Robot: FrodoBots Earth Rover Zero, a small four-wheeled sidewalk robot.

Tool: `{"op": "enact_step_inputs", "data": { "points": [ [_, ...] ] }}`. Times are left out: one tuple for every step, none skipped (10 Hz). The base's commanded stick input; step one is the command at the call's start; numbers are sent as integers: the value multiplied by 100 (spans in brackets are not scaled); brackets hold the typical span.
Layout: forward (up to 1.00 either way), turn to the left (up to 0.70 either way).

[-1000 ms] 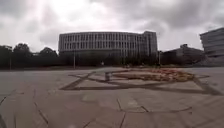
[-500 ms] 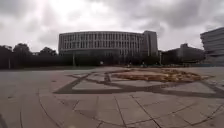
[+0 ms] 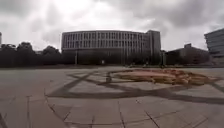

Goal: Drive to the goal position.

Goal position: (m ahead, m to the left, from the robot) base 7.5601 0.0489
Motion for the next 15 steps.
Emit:
{"op": "enact_step_inputs", "data": {
  "points": [
    [70, 0],
    [70, 0],
    [70, 0],
    [70, 0],
    [70, 0],
    [70, 0],
    [70, 0],
    [70, 0],
    [70, 0],
    [70, 0],
    [70, 0],
    [70, 0],
    [70, 0],
    [70, 0],
    [70, 0]
  ]
}}
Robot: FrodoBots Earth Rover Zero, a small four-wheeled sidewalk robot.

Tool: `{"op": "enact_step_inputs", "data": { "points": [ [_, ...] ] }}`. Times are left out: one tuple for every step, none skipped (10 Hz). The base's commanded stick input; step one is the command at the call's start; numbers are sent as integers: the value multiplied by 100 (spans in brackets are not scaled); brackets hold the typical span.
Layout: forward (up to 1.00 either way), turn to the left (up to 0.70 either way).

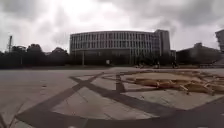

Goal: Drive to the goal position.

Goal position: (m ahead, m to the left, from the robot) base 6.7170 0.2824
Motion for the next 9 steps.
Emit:
{"op": "enact_step_inputs", "data": {
  "points": [
    [70, 0],
    [70, 0],
    [70, 0],
    [70, 0],
    [70, 0],
    [70, 0],
    [70, 0],
    [70, 0],
    [70, 1]
  ]
}}
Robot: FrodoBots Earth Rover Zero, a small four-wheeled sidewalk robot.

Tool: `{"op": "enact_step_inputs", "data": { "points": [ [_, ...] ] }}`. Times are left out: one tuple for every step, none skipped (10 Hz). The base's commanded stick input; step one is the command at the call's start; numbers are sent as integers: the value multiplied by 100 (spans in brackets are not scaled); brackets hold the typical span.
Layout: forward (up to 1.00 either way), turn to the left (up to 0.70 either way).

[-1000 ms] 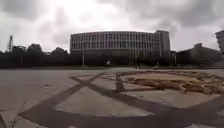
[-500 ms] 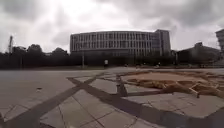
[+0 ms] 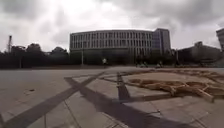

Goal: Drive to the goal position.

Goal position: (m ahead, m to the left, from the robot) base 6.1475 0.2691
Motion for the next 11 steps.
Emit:
{"op": "enact_step_inputs", "data": {
  "points": [
    [70, 7],
    [70, 35],
    [70, 20],
    [70, 3],
    [70, 0],
    [70, 1],
    [70, 2],
    [70, 2],
    [70, 2],
    [70, 2],
    [70, 2]
  ]
}}
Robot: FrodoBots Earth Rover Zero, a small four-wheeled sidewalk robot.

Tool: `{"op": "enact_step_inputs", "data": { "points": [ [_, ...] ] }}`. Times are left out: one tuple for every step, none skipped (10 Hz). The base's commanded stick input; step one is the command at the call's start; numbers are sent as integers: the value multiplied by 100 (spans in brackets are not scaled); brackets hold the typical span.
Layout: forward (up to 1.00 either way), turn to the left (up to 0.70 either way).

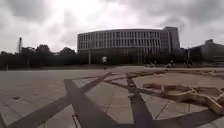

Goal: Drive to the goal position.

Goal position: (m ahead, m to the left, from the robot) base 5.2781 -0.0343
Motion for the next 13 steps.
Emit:
{"op": "enact_step_inputs", "data": {
  "points": [
    [70, 2],
    [70, 2],
    [70, 2],
    [70, 2],
    [70, 1],
    [70, 1],
    [70, 1],
    [70, 0],
    [70, 0],
    [70, 0],
    [70, 0],
    [70, 0],
    [70, 0]
  ]
}}
